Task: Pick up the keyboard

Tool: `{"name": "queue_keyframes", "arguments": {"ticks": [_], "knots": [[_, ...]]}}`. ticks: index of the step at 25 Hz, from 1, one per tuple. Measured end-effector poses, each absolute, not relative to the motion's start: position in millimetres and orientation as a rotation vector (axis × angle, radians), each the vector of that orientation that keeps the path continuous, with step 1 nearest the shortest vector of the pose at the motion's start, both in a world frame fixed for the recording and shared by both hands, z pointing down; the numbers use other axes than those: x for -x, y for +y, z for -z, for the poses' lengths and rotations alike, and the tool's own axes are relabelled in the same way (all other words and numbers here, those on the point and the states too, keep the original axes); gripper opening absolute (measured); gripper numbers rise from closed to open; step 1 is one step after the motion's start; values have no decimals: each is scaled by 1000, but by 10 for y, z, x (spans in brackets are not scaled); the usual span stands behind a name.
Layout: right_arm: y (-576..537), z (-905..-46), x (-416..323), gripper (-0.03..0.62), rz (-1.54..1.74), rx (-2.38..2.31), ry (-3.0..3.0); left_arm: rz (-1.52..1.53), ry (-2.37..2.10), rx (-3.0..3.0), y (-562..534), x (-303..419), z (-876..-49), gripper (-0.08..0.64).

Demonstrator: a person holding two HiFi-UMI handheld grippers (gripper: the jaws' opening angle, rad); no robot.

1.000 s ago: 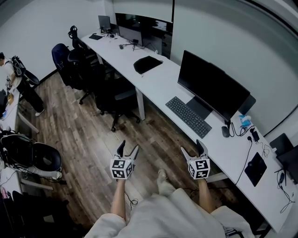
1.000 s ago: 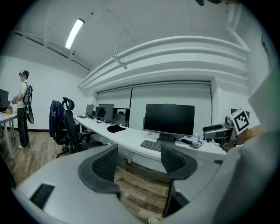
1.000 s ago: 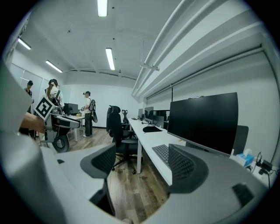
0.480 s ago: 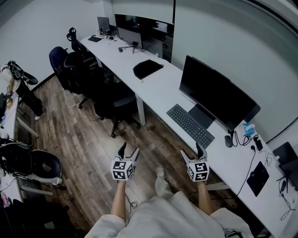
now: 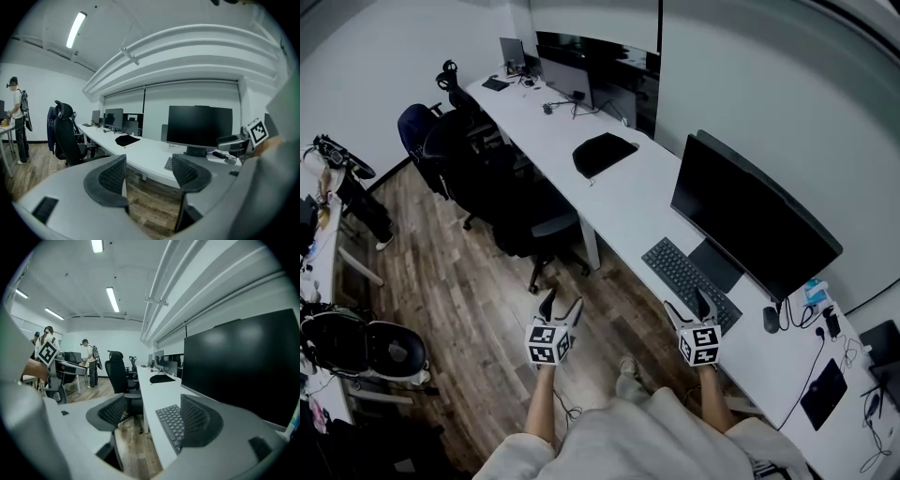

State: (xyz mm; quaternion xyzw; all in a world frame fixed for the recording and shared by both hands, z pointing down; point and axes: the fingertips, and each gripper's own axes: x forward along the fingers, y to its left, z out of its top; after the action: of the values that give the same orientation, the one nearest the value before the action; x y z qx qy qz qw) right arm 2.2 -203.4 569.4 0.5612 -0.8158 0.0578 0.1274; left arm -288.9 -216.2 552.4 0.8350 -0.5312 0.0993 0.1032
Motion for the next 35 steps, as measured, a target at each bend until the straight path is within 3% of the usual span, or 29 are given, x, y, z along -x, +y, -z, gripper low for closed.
{"name": "queue_keyframes", "arguments": {"ticks": [17,35], "knots": [[-3524,-5744,-208,367,-189,-1572,-2393,-310,-1568,-2438,-3616,2556,-5571,305],[-3447,-5920,-952,364,-298,-1805,-2226,-398,-1280,-2601,-4206,1560,-5660,305]]}}
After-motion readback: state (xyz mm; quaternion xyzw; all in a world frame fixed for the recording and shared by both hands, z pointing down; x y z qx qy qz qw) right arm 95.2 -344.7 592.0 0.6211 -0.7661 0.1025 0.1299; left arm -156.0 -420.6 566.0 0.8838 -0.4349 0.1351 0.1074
